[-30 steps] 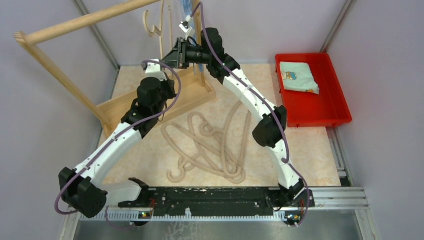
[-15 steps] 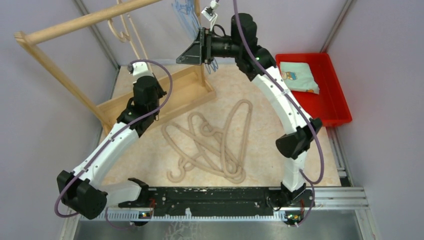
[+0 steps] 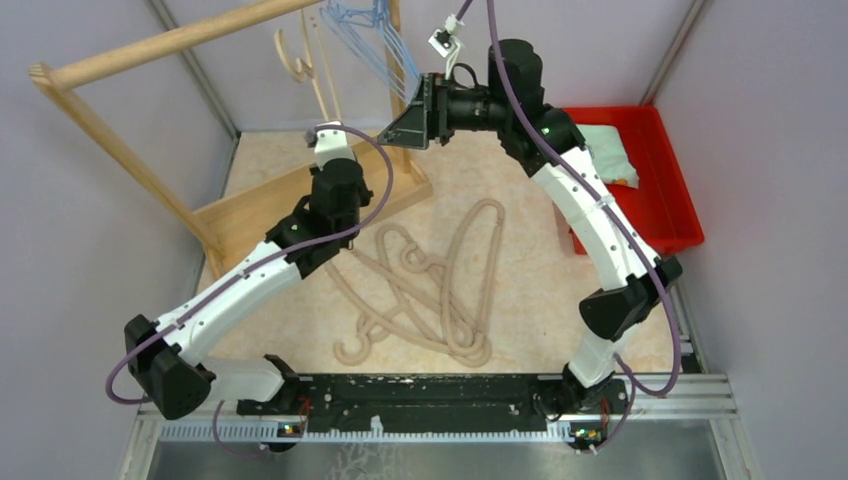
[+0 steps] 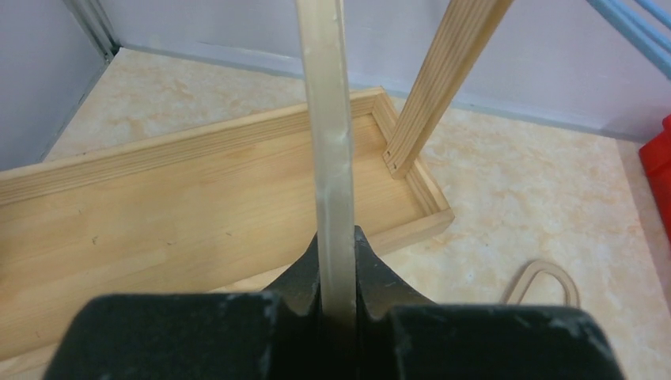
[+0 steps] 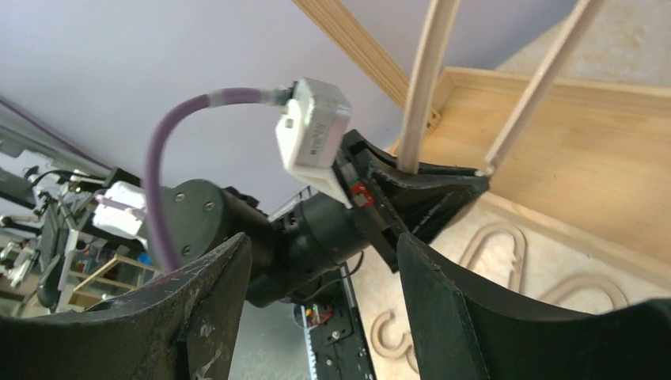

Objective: Organize the hangers

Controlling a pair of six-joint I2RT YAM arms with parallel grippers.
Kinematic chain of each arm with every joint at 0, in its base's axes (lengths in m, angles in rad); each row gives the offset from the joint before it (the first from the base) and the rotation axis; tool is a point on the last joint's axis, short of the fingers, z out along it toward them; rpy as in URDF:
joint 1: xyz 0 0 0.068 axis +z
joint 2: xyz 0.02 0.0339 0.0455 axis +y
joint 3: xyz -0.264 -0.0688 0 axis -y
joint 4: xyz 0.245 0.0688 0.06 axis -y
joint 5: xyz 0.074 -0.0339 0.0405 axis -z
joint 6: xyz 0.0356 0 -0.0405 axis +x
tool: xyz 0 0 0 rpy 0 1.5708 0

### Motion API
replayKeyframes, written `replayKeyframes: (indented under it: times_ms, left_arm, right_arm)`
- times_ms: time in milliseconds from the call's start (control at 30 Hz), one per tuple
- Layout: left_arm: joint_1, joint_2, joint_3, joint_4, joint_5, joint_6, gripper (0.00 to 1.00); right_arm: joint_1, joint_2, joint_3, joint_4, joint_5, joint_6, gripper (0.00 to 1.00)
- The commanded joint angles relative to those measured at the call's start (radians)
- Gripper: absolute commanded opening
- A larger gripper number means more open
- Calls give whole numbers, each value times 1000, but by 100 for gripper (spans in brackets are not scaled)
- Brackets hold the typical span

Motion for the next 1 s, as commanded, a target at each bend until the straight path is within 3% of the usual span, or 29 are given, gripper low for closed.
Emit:
replayKeyframes:
  times_ms: [0, 433, 967]
  left_arm:
    - [-32, 24, 49, -21, -94, 13, 0]
    - [-22, 167, 320, -86, -182, 175, 0]
    - [184, 411, 716, -481, 91, 64, 0]
  right_arm:
    - [-42, -117, -58, 30, 19, -26, 68]
    - [-90, -159, -120, 77, -11, 9, 68]
    - [-154, -207, -177, 75, -9, 40, 68]
